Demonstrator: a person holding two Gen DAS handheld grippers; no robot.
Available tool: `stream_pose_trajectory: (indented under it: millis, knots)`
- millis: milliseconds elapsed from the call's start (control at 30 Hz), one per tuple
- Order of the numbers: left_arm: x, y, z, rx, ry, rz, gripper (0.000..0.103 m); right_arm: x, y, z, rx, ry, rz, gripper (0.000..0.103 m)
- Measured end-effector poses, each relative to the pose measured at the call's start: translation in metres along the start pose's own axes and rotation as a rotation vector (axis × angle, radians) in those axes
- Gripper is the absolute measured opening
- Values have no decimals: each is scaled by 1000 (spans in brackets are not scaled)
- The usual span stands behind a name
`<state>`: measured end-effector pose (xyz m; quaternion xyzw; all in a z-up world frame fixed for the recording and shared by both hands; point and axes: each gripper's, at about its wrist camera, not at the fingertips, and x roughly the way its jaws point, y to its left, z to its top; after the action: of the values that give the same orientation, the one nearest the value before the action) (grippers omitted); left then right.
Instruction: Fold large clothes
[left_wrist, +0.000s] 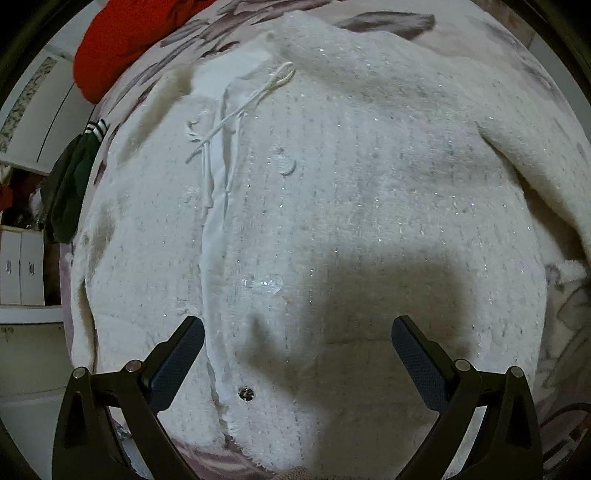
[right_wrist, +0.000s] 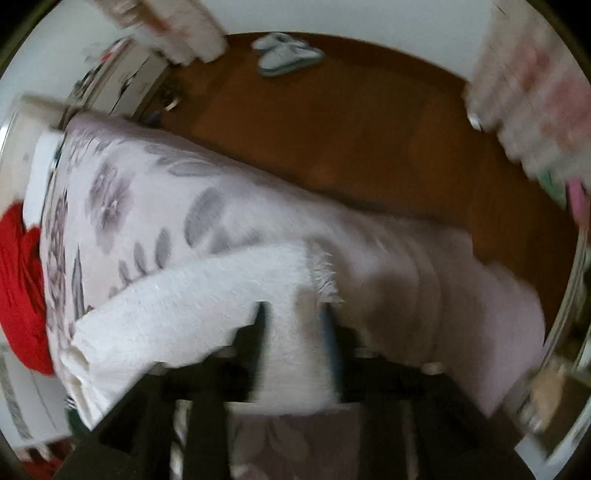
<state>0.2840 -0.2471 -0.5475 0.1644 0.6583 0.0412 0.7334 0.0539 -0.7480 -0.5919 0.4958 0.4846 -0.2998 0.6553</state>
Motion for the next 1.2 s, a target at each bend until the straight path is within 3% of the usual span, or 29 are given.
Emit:
stream_pose_trajectory:
  millis: [100,233,367,433,500,567,600,667,700,733,800,900,933,1000,1067,1100,1133,1167,1200]
  knots:
    - [0,2,11,12,-6,4,103,-3,-34,-40,175,43,102,68]
    - [5,38,48,-75,-59,-3,103,41,-47,-68,287,164,217,68]
    - [12,80,96,-190,-154,-119,103,80,-28,-79,329,178,319,68]
    - [28,91,123,-216,-154,-214,103,90,-17,-80,326,162,353,68]
    - [47,91,146,-198,-152,-282,102,100,-2,-79,317,148,369,68]
    - [65,81,165,-148,-140,-287,101,109,11,-77,314,143,370,68]
    - [73,75,172,-112,-132,-279,96,114,19,-75,310,144,361,68]
    - [85,57,178,-61,-120,-247,72,116,27,-71,297,142,342,71]
    - [89,53,179,-45,-128,-259,32,117,33,-69,288,141,330,71]
    - [87,50,177,-38,-156,-245,13,117,37,-66,280,142,325,71]
    - [74,56,168,-54,-232,-193,6,115,44,-63,274,137,333,71]
    - [66,79,155,-123,-276,-158,5,110,47,-57,299,98,373,71]
    - [72,89,153,-151,-258,-161,0,107,46,-55,311,79,392,69]
    - [87,101,149,-180,-212,-125,1,105,45,-50,325,47,405,68]
    - [99,107,149,-191,-169,-144,3,107,44,-45,333,27,396,67]
    - [98,108,148,-184,-156,-154,5,110,45,-43,350,16,395,59]
    - [93,106,143,-173,-156,-154,5,112,45,-40,366,6,390,37]
    - [88,105,141,-165,-158,-158,5,110,41,-39,377,-2,382,24]
    - [82,102,139,-156,-161,-169,5,108,43,-37,387,-20,380,16]
